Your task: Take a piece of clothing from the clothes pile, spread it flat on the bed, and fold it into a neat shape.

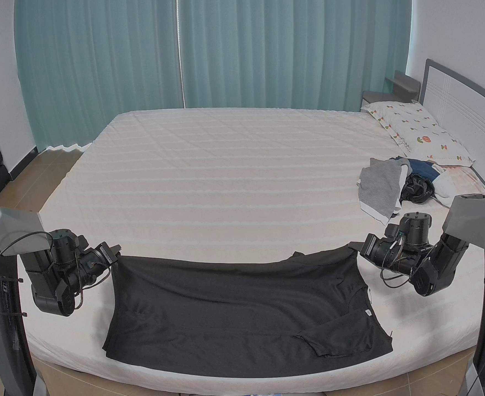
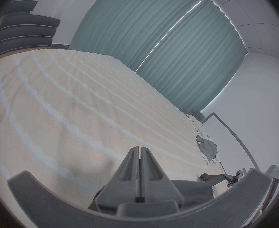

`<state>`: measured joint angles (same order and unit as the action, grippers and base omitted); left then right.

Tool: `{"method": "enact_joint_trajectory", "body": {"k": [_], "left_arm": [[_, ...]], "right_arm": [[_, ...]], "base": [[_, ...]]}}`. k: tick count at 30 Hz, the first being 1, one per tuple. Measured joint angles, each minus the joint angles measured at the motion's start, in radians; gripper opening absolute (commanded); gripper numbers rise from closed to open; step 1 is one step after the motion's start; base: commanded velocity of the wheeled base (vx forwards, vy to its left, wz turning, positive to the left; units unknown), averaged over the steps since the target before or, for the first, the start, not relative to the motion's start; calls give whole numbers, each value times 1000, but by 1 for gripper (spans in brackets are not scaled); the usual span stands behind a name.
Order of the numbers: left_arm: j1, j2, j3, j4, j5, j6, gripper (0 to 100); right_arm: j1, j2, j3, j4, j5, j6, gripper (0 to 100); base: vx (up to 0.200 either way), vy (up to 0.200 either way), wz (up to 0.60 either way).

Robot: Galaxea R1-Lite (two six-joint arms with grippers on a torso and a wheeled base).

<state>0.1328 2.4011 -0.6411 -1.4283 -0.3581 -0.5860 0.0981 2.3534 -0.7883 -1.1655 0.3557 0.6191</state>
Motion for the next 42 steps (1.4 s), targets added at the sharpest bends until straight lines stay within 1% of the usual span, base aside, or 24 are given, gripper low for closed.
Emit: {"method": "enact_joint_trajectory", "body": {"k": [4, 8, 12, 15, 20, 24, 28, 37, 42], "left_arm": [[14, -4, 14, -5, -37, 6, 0], [36, -12, 47, -26, -127, 25, 0], [57, -22, 98, -56, -216, 72, 0], [71, -29, 133, -69, -253, 120, 0], [80, -40, 174, -74, -274, 169, 0], [85, -47, 204, -74, -303, 240, 0], [92, -49, 238, -73, -337, 331, 0], [99, -40, 314, -49, -349, 572, 0], [101, -33, 336, 22, -349, 652, 0]], "right_arm": [[-6, -25, 54, 0, 15, -14, 0], [-13, -40, 102, -5, 36, -36, 0], [-21, -51, 153, -41, 61, -43, 0], [-26, -56, 191, -59, 74, -60, 0], [-31, -60, 240, -78, 79, -96, 0], [-34, -61, 271, -87, 84, -109, 0], [-41, -62, 301, -89, 92, -146, 0], [-56, -55, 381, -91, 125, -247, 0], [-62, -38, 424, -91, 128, -308, 0]], "base": [[0, 0, 0], [0, 0, 0], [0, 0, 0], [0, 0, 0], [0, 0, 0], [0, 0, 0], [0, 0, 0], [0, 0, 0], [0, 0, 0]]}}
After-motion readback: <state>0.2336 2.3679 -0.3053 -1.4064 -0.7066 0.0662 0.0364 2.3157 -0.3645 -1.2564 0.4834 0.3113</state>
